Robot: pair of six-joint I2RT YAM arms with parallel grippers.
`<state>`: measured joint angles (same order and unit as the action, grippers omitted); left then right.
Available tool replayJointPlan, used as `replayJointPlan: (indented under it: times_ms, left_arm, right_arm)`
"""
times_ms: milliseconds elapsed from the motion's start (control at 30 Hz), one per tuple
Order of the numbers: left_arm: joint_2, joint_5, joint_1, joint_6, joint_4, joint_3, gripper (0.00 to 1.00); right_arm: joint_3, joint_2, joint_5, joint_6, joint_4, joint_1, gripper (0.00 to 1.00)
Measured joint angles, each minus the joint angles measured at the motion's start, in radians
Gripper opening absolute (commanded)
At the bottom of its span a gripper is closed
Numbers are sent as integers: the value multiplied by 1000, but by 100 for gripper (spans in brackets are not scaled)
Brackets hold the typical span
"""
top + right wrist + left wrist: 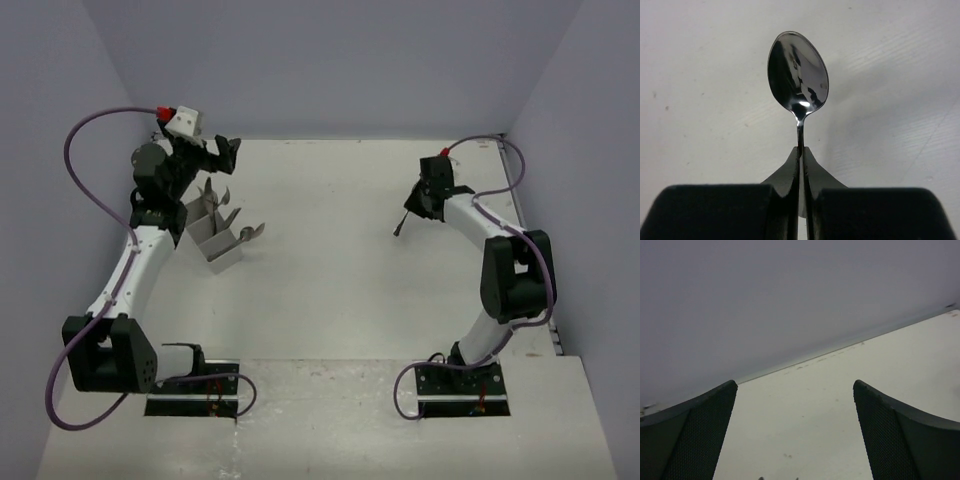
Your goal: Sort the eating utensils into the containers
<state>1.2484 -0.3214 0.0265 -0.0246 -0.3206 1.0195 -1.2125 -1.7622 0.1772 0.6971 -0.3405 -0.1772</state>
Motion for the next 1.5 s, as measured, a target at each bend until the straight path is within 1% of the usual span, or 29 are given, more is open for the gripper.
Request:
replayJointPlan:
  times_ms: [167,200,267,433,500,633,700,833,900,933,1000,1033,1067,1100,1200,1367,1400,1467,1500]
  left_arm:
    - [172,-188,3,193,10,99,100]
    - [206,-232,11,227,11,111,100]
    - [259,-267,46,271,22,119,100]
    - [347,-279,234,342,78,122,100]
    - [367,-295,290,384,84,122,100]
    - [389,-296,325,454,77,122,100]
    - [400,-268,345,480,73,122,100]
    - [418,-199,418,550,40,106,100]
    - [420,-151,454,591,27,90,98]
    - [420,-121,463,606,24,85,95]
    - [420,-65,474,628,23,80,91]
    - [420,-43,475,635,23,80,84]
    - [420,-22,475,645,23,80,80]
    - [420,-6,476,647,21,80,72]
    - [421,18,477,662,19,80,61]
    - [437,11,484,672,4,80,57]
    - [441,8,486,674,4,79,53]
    - [449,-2,489,680,3,77,49]
    - [451,-7,491,684,0,76,44]
  right_arm:
    - [101,116,-124,-134,141,-55,0]
    - [112,130,-156,-158,163,-77,0]
    - [126,155,-231,-195,193,-112,0]
    - [130,213,-399,-278,228,-180,0]
    - [130,227,-451,-302,231,-201,0]
    - [130,232,-527,-331,234,-232,0]
    - [128,232,-547,-341,227,-248,0]
    - [107,232,-571,-352,212,-276,0]
    - [95,232,-584,-351,210,-285,0]
    - [92,232,-589,-348,210,-288,0]
    - [90,232,-587,-339,210,-295,0]
    - [90,232,-587,-334,208,-297,0]
    - [90,231,-585,-330,207,-301,0]
    - [90,231,-578,-327,205,-307,0]
    - [89,230,-557,-311,204,-323,0]
    - [82,229,-534,-285,209,-330,0]
    - [78,229,-532,-281,209,-330,0]
    - [68,225,-521,-277,209,-330,0]
    - [62,222,-512,-275,209,-330,0]
